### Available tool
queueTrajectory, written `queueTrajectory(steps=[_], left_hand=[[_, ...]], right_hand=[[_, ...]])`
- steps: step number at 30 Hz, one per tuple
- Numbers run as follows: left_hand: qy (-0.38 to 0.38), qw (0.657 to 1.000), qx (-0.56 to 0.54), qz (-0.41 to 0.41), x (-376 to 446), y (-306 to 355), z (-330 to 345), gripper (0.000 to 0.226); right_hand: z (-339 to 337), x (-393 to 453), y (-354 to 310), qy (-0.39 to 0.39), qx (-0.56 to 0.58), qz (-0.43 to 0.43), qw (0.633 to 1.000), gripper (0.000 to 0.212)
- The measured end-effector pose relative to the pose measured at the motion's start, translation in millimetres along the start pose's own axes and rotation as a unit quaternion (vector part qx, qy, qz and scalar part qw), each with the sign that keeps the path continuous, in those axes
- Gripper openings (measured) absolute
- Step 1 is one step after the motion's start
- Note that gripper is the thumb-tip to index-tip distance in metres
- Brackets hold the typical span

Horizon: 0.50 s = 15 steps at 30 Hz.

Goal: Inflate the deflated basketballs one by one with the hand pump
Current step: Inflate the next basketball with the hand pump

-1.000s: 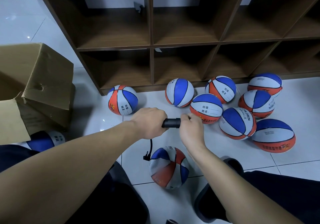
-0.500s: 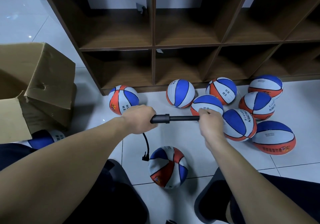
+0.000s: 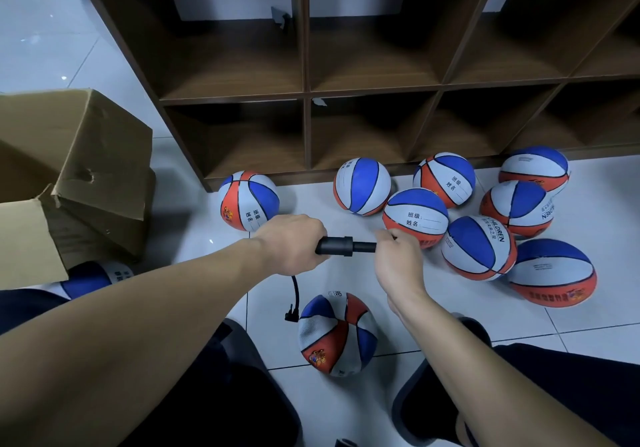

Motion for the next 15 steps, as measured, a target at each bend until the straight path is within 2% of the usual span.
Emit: queueTrajectory(steps=[10, 15], left_hand=[[0.019, 0.999, -0.009, 0.029, 0.8, 17.3, 0.8, 0.031], [0.016, 0.999, -0.015, 0.032, 5.3, 10.1, 1.6, 0.033]], right_hand=[[9.5, -6.7, -8.7, -0.031, 0.003, -0.017, 0.999, 0.033], [8.8, -3.7, -13.5, -0.077, -0.021, -0.043, 0.996, 0.032]])
Point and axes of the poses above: each hand's wrist, its own x-axis towards the middle knuckle, its own z-axis out of the palm, y = z × x, the point moved 4 cm from there along x, towards the middle knuckle, and after that the axes turned 12 degrees about -z, right-handed, at the moved point
